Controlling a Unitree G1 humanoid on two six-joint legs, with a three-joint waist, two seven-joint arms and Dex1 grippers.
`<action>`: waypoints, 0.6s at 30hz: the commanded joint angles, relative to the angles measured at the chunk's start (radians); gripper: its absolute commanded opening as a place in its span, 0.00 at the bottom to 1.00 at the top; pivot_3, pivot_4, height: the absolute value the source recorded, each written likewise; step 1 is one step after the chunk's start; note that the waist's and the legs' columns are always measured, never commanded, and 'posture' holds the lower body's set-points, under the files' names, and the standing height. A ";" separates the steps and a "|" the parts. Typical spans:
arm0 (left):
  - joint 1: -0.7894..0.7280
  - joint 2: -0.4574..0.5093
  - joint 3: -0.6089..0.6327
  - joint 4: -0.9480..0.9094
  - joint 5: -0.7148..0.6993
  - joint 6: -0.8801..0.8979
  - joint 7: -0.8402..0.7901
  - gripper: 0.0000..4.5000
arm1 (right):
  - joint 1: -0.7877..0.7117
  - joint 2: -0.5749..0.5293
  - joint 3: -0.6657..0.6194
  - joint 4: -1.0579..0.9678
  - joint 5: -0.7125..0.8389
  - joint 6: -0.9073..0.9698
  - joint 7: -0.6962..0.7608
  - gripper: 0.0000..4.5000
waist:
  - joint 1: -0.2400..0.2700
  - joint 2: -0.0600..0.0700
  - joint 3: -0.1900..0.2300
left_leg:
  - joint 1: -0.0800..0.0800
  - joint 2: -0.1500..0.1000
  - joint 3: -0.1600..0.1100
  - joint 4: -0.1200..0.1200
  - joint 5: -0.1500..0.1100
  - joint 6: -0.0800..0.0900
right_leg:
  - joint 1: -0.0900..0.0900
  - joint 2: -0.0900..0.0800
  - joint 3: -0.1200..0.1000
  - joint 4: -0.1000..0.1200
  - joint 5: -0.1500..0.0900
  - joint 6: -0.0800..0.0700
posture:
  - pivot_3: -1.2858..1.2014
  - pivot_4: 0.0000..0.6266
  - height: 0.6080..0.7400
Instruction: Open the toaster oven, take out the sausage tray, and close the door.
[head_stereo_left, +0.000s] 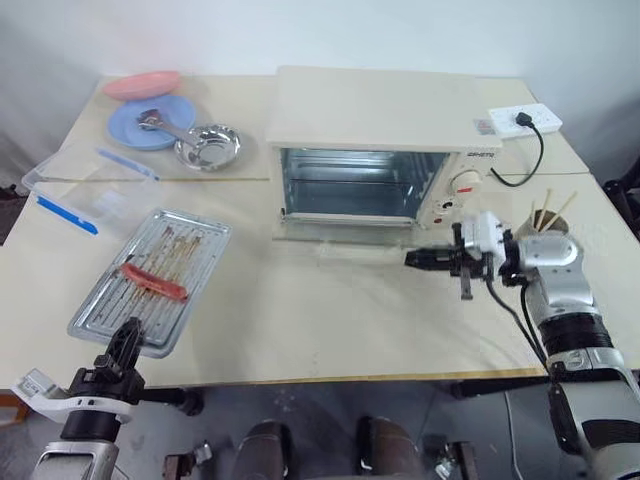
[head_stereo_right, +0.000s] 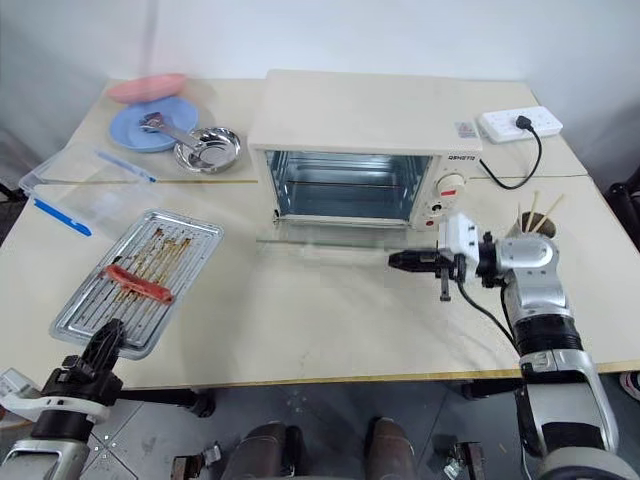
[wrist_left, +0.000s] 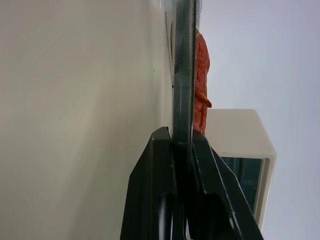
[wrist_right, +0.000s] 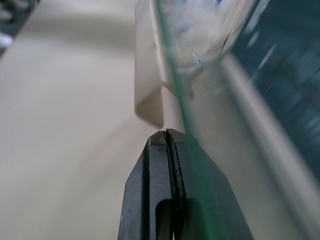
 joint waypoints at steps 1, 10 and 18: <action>-0.017 0.017 0.000 -0.012 -0.013 0.032 -0.011 0.00 | -0.058 -0.004 -0.033 -0.048 0.026 0.067 -0.034 0.01 | -0.001 0.000 0.000 | 0.000 0.000 0.001 0.000 0.000 0.000 | 0.000 0.000 0.000 0.000 0.000 0.000 | 0.52 0.24 1.00; -0.043 0.095 -0.037 0.027 -0.013 0.164 -0.077 0.00 | -0.154 0.022 -0.057 -0.057 0.013 0.145 -0.150 0.01 | -0.007 0.000 0.000 | -0.001 0.001 0.004 0.000 -0.001 0.000 | -0.003 0.000 0.002 0.001 0.000 0.000 | 0.52 0.24 1.00; -0.035 0.176 -0.015 0.079 -0.013 0.266 -0.170 0.00 | -0.181 0.005 -0.072 -0.104 0.028 0.204 -0.196 0.01 | -0.022 0.001 0.000 | -0.001 0.001 0.005 0.000 -0.001 0.000 | -0.004 0.000 0.002 0.002 0.000 0.000 | 0.52 0.24 1.00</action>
